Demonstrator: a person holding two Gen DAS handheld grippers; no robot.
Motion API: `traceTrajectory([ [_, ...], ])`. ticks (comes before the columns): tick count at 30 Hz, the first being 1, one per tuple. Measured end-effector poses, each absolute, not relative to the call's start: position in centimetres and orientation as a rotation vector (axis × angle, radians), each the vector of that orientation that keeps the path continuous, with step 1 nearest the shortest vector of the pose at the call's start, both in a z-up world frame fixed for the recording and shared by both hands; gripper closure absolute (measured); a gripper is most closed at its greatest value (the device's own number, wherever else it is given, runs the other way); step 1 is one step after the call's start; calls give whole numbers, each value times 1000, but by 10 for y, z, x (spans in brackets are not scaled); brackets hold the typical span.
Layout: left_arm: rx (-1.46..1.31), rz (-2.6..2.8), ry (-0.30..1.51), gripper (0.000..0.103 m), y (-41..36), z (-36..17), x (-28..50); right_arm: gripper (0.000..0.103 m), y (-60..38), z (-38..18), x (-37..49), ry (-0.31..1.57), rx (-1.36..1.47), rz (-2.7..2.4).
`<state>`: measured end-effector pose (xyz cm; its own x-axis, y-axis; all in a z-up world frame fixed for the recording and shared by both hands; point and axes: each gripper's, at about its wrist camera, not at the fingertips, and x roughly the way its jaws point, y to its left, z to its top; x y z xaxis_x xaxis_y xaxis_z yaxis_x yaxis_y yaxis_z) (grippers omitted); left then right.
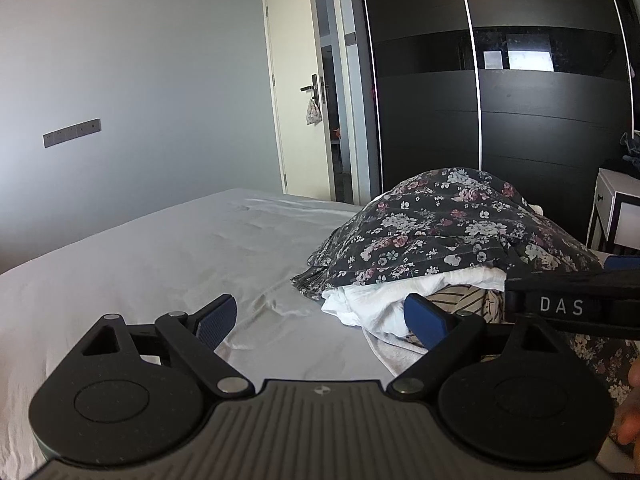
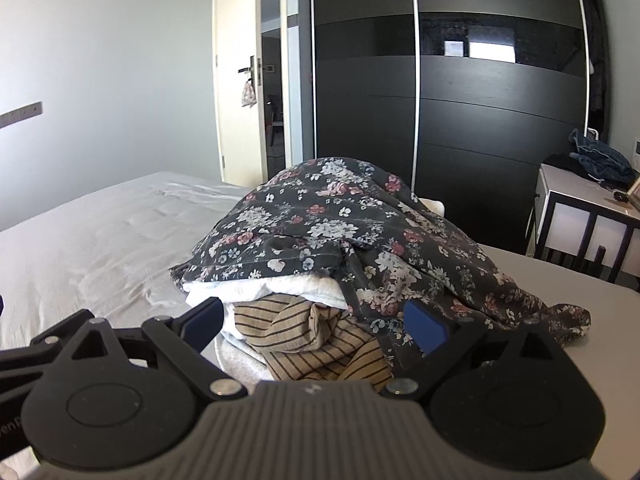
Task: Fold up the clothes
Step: 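Approach the floral jeans on the clothes pile with both tools open, then grasp the floral jeans with the right tool and lift them off the pile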
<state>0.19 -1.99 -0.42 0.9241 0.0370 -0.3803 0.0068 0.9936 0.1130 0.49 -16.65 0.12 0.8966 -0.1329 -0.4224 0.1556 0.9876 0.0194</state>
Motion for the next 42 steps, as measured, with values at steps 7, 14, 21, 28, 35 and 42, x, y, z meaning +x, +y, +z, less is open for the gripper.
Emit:
traceTrajectory([
  [7, 114, 14, 442, 0, -20, -9, 10, 5, -170, -4, 10, 450, 57, -134],
  [14, 140, -23, 495, 0, -28, -16, 21, 6, -186, -13, 27, 481, 81, -84],
  [21, 155, -45, 533, 0, -30, -19, 40, 7, -205, -15, 56, 469, -48, -70],
  [28, 166, -25, 544, 0, -24, -17, 60, 11, -232, -31, 105, 536, -132, -36],
  [35, 160, 11, 567, 0, -15, -21, 75, 20, -236, -45, 150, 572, -241, -3],
  [42, 166, 39, 585, 0, -7, -25, 86, 22, -243, -41, 188, 558, -281, 3],
])
